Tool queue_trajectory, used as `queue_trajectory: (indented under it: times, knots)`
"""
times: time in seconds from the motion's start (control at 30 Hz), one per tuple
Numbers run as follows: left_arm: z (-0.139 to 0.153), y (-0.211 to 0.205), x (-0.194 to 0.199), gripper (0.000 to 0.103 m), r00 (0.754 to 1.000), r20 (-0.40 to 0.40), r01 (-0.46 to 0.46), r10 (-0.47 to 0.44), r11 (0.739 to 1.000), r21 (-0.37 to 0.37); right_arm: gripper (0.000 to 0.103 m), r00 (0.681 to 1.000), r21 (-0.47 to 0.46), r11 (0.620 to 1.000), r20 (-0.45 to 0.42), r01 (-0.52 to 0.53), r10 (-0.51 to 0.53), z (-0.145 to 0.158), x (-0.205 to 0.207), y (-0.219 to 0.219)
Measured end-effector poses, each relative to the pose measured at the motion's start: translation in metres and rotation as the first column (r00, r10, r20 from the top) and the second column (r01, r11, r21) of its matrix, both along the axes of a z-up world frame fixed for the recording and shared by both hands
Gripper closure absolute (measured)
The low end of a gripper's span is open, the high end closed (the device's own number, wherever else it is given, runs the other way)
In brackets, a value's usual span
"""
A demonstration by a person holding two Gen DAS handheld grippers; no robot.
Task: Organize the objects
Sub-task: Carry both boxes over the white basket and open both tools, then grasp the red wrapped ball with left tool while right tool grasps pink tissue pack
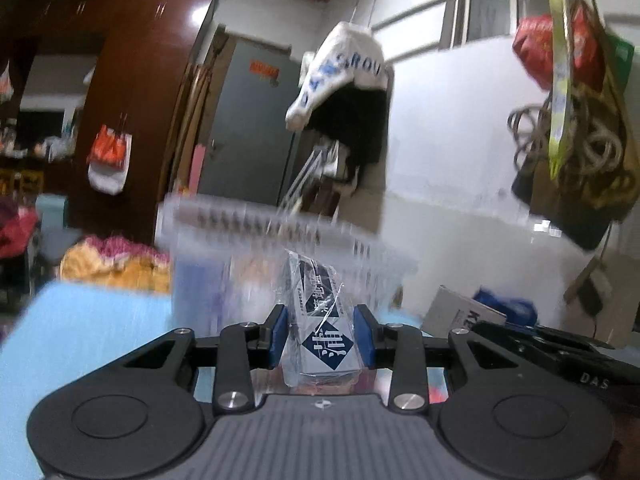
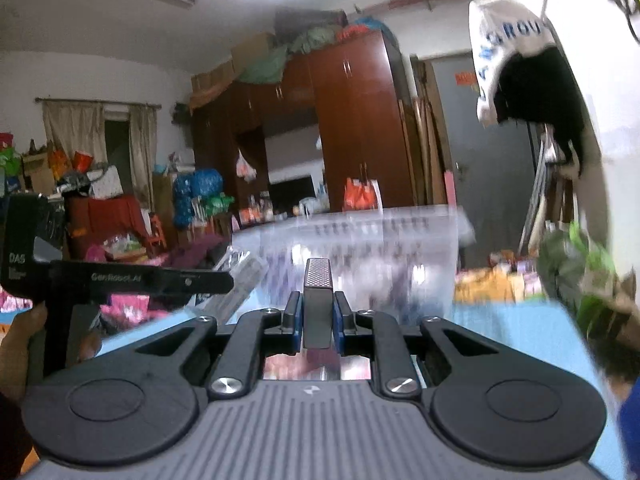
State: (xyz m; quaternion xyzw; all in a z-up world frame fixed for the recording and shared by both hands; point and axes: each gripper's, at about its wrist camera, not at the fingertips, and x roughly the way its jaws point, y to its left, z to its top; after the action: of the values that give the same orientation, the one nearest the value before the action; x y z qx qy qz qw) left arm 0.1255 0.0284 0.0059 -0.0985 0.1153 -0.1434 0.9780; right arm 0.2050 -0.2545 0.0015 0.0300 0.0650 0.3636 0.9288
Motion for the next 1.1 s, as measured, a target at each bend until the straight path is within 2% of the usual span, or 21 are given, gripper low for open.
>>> queue_trajectory:
  times: [0.1,0.23,0.33,0.43,0.47,0.5,0.53,0.57,0.6,0.63,0.7,0.73,0.8,0.9,1.0,1.07,1.1]
  knots:
    - [0.043,-0.002,0.027,0.063,0.998,0.04,-0.044,0.042,0.999,0.029,0.086,0.998,-0.028,1.0,0.063,-0.004,0.006,0.04,0.02,0.011]
    - [0.08,0.0,0.084,0.063,0.997,-0.023,-0.075,0.075,0.997,0.023,0.086,0.997,-0.081,0.996,0.074,0.038,-0.032,0.084,0.068,0.028]
    - [0.079,-0.002,0.104,0.063,0.992,-0.022,-0.121,0.121,0.992,0.027,0.086,0.997,-0.139,0.989,0.061,0.059,-0.05,0.089,0.097,0.042]
    - [0.064,0.0,0.125,0.062,0.989,-0.085,-0.121,0.12,0.993,-0.011,0.085,0.998,-0.187,0.981,0.032,0.059,-0.054,0.077,0.116,0.054]
    - [0.058,0.003,0.132,0.062,0.987,-0.115,-0.12,0.116,0.992,-0.031,0.079,0.999,-0.191,0.981,0.004,0.046,-0.046,0.071,0.121,0.056]
    - [0.054,0.004,0.138,0.053,0.982,-0.146,-0.126,0.12,0.992,-0.028,0.069,0.999,-0.193,0.981,-0.023,0.031,-0.036,0.066,0.126,0.056]
    - [0.049,0.005,0.141,0.039,0.976,-0.171,-0.136,0.131,0.991,-0.014,0.043,0.998,-0.195,0.981,-0.053,0.019,-0.03,0.062,0.13,0.056]
    - [0.047,0.005,0.141,0.033,0.974,-0.171,-0.153,0.151,0.988,-0.001,0.033,0.998,-0.187,0.982,-0.059,0.022,-0.034,0.058,0.129,0.055]
    - [0.046,0.006,0.135,0.026,0.976,-0.154,-0.155,0.155,0.988,0.008,0.032,0.998,-0.179,0.983,-0.04,0.037,-0.045,0.056,0.125,0.052]
    - [0.047,0.007,0.125,0.026,0.981,-0.128,-0.145,0.145,0.989,0.01,0.028,0.998,-0.178,0.983,-0.024,0.05,-0.055,0.056,0.119,0.048]
    - [0.048,0.009,0.098,0.024,0.991,-0.077,-0.105,0.106,0.994,0.025,0.013,0.999,-0.163,0.986,-0.026,0.039,-0.044,0.053,0.102,0.034]
    - [0.045,0.009,0.081,0.02,0.993,-0.052,-0.1,0.102,0.994,0.035,0.001,0.999,-0.153,0.988,-0.027,0.023,-0.027,0.048,0.09,0.026]
    - [0.032,0.01,0.047,0.015,0.992,-0.029,-0.118,0.12,0.991,0.06,0.0,1.0,-0.165,0.986,-0.028,0.01,-0.015,0.032,0.068,0.009]
    - [0.0,0.01,0.013,0.015,0.987,-0.062,-0.144,0.15,0.985,0.091,0.0,0.995,-0.244,0.97,-0.089,0.01,-0.032,-0.004,0.046,-0.003]
    - [-0.03,0.014,-0.002,0.015,0.981,-0.133,-0.134,0.14,0.99,0.046,0.014,0.984,-0.301,0.953,-0.163,0.015,-0.067,-0.032,0.04,-0.011]
    - [-0.043,0.017,-0.006,0.015,0.975,-0.184,-0.12,0.121,0.993,0.018,0.03,0.977,-0.286,0.958,-0.203,-0.001,-0.059,-0.037,0.041,-0.019]
    - [-0.048,0.019,-0.008,0.015,0.972,-0.203,-0.118,0.12,0.993,0.023,0.033,0.973,-0.275,0.961,-0.225,-0.016,-0.048,-0.038,0.043,-0.022]
